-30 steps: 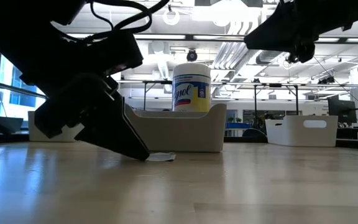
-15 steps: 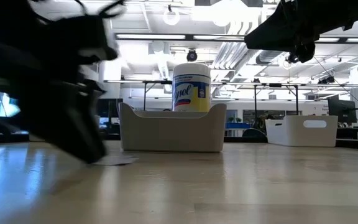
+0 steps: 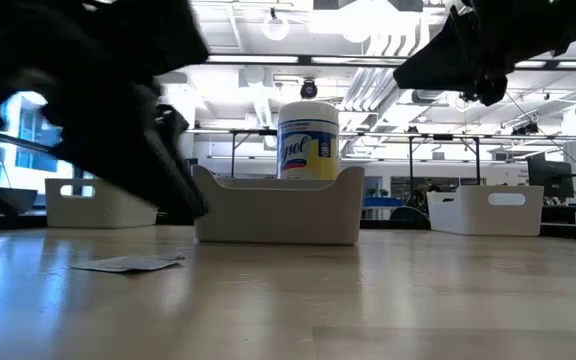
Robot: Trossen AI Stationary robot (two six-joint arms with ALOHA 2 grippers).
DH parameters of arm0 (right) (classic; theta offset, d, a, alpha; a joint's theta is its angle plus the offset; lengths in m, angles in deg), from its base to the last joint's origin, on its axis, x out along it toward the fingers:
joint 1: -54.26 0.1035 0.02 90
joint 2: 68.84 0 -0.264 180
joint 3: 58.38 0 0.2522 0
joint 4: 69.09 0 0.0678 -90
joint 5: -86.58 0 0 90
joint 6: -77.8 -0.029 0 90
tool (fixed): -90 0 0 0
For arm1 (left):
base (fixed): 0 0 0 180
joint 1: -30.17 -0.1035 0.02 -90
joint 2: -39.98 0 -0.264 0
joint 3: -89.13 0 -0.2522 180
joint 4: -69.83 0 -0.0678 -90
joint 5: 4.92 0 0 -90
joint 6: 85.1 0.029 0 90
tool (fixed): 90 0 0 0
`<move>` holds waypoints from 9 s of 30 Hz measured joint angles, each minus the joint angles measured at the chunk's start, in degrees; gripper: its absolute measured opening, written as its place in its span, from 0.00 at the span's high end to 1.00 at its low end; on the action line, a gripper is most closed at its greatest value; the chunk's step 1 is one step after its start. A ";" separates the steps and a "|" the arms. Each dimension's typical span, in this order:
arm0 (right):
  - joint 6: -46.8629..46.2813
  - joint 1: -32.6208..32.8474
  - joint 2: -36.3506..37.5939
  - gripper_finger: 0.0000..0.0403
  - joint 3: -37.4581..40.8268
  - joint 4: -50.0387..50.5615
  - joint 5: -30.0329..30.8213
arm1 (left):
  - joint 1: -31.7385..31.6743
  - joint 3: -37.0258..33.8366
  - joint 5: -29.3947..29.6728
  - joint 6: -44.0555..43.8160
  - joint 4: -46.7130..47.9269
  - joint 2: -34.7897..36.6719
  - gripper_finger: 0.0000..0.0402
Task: Pick & Place First Aid Supplies
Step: Put the alcohol pad into the top gray bin, then return to Home Position
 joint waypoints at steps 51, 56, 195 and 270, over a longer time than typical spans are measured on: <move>-0.23 -0.07 -1.33 0.81 0.00 0.69 -1.49 | 0.09 -0.82 -4.05 -1.46 6.76 4.39 0.97; -1.16 -0.07 -1.33 0.81 0.00 0.72 -1.48 | 0.15 -3.11 -2.93 -2.00 6.90 4.39 0.82; 24.24 -29.88 7.83 0.93 0.00 7.17 -41.40 | -60.56 -22.99 -33.84 14.59 -0.44 52.69 0.62; 24.69 -31.93 44.46 0.98 28.65 -10.78 -45.15 | -60.55 -48.13 -29.56 24.45 -13.11 79.24 0.62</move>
